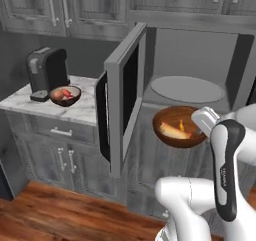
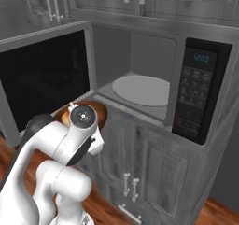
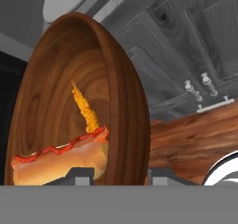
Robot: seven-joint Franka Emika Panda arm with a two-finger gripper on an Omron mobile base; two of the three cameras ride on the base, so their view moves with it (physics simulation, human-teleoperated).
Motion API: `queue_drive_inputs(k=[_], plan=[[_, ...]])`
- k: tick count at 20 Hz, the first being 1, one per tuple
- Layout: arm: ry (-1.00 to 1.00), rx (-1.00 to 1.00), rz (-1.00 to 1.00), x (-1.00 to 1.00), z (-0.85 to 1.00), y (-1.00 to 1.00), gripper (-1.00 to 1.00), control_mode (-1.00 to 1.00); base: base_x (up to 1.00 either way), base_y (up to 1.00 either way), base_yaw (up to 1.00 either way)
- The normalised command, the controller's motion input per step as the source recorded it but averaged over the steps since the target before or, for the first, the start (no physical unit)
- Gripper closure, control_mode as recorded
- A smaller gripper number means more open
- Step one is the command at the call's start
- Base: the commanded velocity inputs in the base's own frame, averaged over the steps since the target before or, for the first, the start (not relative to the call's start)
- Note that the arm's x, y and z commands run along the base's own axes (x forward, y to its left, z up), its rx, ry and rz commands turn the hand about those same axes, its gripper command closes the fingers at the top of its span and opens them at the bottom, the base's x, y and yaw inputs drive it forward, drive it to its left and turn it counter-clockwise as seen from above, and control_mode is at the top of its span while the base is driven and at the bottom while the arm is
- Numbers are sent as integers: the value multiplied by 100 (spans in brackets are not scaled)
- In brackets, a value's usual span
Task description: Place the bowl containing the hot dog and shrimp in the microwave. Close the microwave door and press the start button to microwave the meal.
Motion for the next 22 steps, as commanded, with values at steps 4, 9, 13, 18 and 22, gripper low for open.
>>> queue_drive_inputs(k=[4,9,13,18,22], plan=[[0,0,0,0,0,0,100,100,12,0,-30],[0,0,0,0,0,0,100,100,12,0,-27],[0,0,0,0,0,0,100,100,16,2,-17],[0,0,-1,9,0,0,100,-100,7,1,-5],[0,0,0,12,0,0,100,-100,0,0,0]])
